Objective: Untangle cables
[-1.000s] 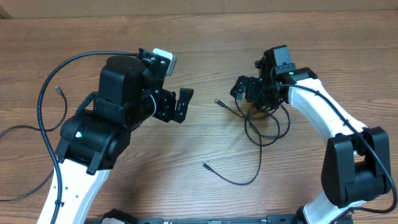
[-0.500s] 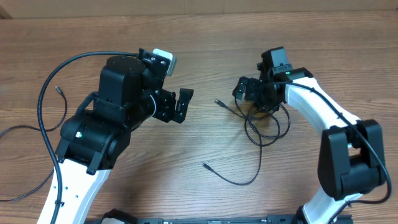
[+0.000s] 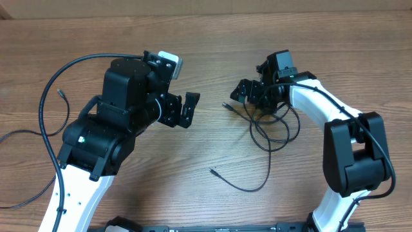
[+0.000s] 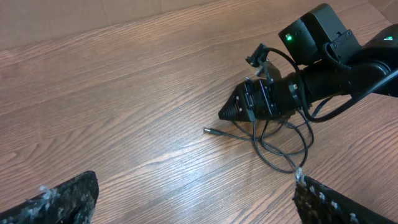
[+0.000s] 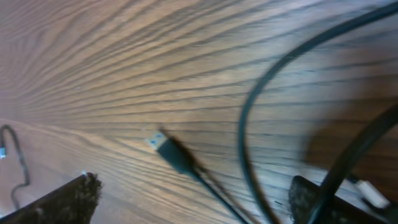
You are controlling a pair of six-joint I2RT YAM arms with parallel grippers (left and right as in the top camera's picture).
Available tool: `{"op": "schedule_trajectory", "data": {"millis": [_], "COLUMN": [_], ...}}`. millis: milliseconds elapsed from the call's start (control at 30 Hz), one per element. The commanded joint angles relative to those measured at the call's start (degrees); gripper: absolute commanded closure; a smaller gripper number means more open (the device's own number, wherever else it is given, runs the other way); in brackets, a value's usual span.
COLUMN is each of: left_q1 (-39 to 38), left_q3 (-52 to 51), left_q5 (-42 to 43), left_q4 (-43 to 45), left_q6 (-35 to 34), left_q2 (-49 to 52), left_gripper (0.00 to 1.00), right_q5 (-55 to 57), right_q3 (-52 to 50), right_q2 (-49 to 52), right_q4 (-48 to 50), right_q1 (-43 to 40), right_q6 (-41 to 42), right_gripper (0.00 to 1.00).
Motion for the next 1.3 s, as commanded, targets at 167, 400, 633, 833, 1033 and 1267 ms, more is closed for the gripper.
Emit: {"op": "schedule_trajectory", "data": {"millis": [167,400,633,833,1033,1267], "left_q1": [0.6,0.6,0.6,0.6,0.6,0.6], "left_q3": [0.5,0.5,0.5,0.5,0.5,0.5], "left_q5": [-0.5,0.9,1.0,1.5,4.5,10.3], "left_q4": [-0.3,-1.8,-3.5,-3.4,-2.8,-0.4], "left_q6": [-1.0,-1.0,-2.1,-1.9,1.7,6.1], "left_q2": [0.2,0.2,0.2,0.2,0.2,0.2], "left_gripper": [0.0,0.0,0.0,0.0,0.01,0.0], "right_q5": [-5.4,-18.4,-23.5,-23.5,-23.7,-24.8], "right_q3": [-0.1,-0.1,1.9,5.9,10.9,16.4], "right_q2": [1.8,6.3,0.5,-9.4,-19.1,-28.6], "right_q4": [2.4,4.0,1.3,-1.2,-1.2,-0.9], "right_q1": [2.2,2.3,1.8,0.6,-1.5,-1.9], "right_q6": [-3.8,-7.2,-8.4,-4.2,4.4,8.9], "right_gripper": [0.46,0.96,0.96,0.96,0.96,0.96]}}
